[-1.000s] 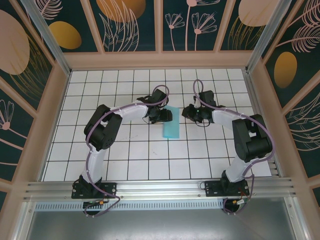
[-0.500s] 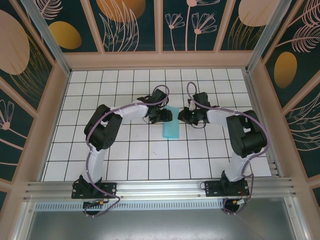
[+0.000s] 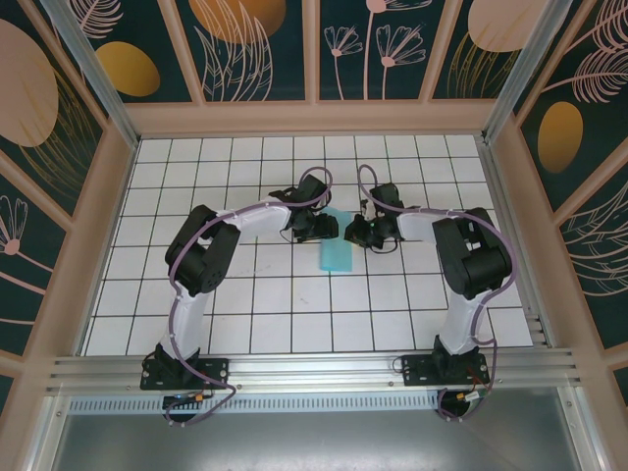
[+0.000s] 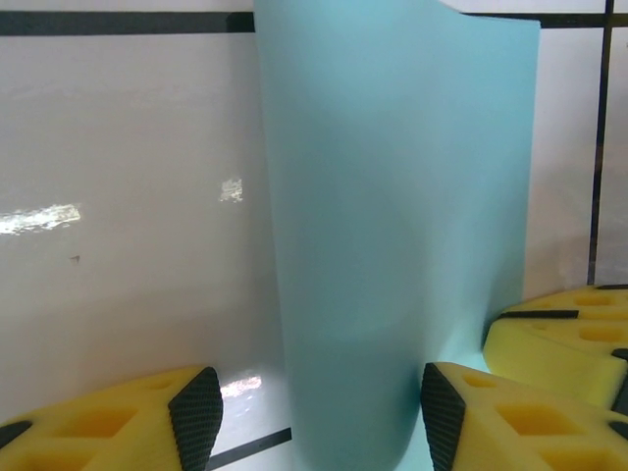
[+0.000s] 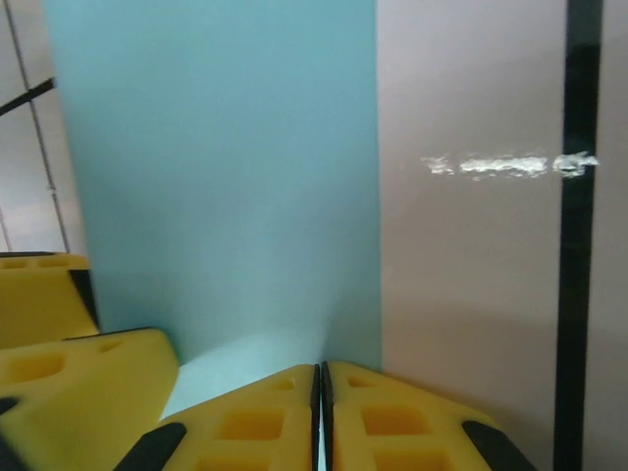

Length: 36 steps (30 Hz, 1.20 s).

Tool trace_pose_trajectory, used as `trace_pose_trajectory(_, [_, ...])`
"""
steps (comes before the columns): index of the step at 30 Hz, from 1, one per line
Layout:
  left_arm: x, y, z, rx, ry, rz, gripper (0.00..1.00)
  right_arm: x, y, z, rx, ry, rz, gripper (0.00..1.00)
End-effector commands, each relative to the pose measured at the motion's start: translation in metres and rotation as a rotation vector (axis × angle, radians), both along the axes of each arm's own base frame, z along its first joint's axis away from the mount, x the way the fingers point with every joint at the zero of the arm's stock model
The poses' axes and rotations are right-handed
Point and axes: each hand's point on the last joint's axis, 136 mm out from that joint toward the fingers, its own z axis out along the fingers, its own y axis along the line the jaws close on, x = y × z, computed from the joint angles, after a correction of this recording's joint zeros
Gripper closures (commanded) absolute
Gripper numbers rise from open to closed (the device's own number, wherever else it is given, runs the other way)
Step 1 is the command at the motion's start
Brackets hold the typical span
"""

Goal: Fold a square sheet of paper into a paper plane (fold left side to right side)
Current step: Hold the square sheet of paper at the center of the table.

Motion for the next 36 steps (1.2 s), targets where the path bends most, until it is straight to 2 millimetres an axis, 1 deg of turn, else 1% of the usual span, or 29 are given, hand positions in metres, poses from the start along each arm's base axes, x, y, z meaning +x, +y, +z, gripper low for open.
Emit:
trace_pose_trajectory(1, [-0.012,-0.009,-0.027,0.030,0.001,-0.059,0.37,-0.010,-0.010,-0.022,-0.096,0.055,0.015,0.87])
trace_pose_trajectory(4, [-0.003,-0.001,-0.003,0.004,-0.039,-0.033,0.35,-0.015,-0.015,-0.031,-0.125,0.074,0.015,0.87])
trace_pose_trajectory(7, [0.009,0.012,0.027,-0.074,-0.082,0.023,0.35,-0.019,-0.017,-0.039,-0.135,0.091,0.019,0.87])
trace_pose_trajectory(9, [0.013,0.015,0.048,-0.129,-0.114,0.039,0.34,-0.019,-0.016,-0.041,-0.131,0.097,0.021,0.87])
trace_pose_trajectory(11, [0.013,0.008,0.067,-0.189,-0.138,0.018,0.35,-0.020,-0.015,-0.043,-0.130,0.102,0.023,0.87])
trace_pose_trajectory(12, [0.012,0.003,0.073,-0.226,-0.139,0.004,0.37,-0.020,-0.015,-0.043,-0.129,0.102,0.022,0.88])
trace_pose_trajectory(13, [0.009,-0.002,0.079,-0.272,-0.135,-0.005,0.40,-0.020,-0.015,-0.044,-0.128,0.103,0.023,0.87])
trace_pose_trajectory(15, [0.004,-0.012,0.082,-0.342,-0.126,-0.026,0.46,-0.020,-0.015,-0.044,-0.128,0.106,0.022,0.87])
trace_pose_trajectory(17, [0.000,-0.020,0.077,-0.359,-0.109,-0.046,0.52,-0.021,-0.015,-0.044,-0.126,0.105,0.024,0.87])
trace_pose_trajectory(20, [-0.007,-0.033,0.066,-0.371,-0.071,-0.079,0.58,-0.020,-0.014,-0.043,-0.122,0.103,0.025,0.87])
trace_pose_trajectory(23, [-0.010,-0.041,0.057,-0.380,-0.045,-0.089,0.62,-0.019,-0.014,-0.042,-0.122,0.101,0.023,0.87])
trace_pose_trajectory(25, [-0.010,-0.039,0.047,-0.354,-0.034,-0.078,0.63,-0.019,-0.014,-0.042,-0.123,0.102,0.023,0.87])
trace_pose_trajectory(30, [-0.011,-0.026,0.017,-0.258,-0.001,-0.049,0.65,-0.019,-0.015,-0.042,-0.125,0.101,0.024,0.87])
trace_pose_trajectory(36, [-0.014,-0.013,-0.003,-0.186,0.011,-0.026,0.68,-0.020,-0.016,-0.043,-0.135,0.101,0.027,0.87])
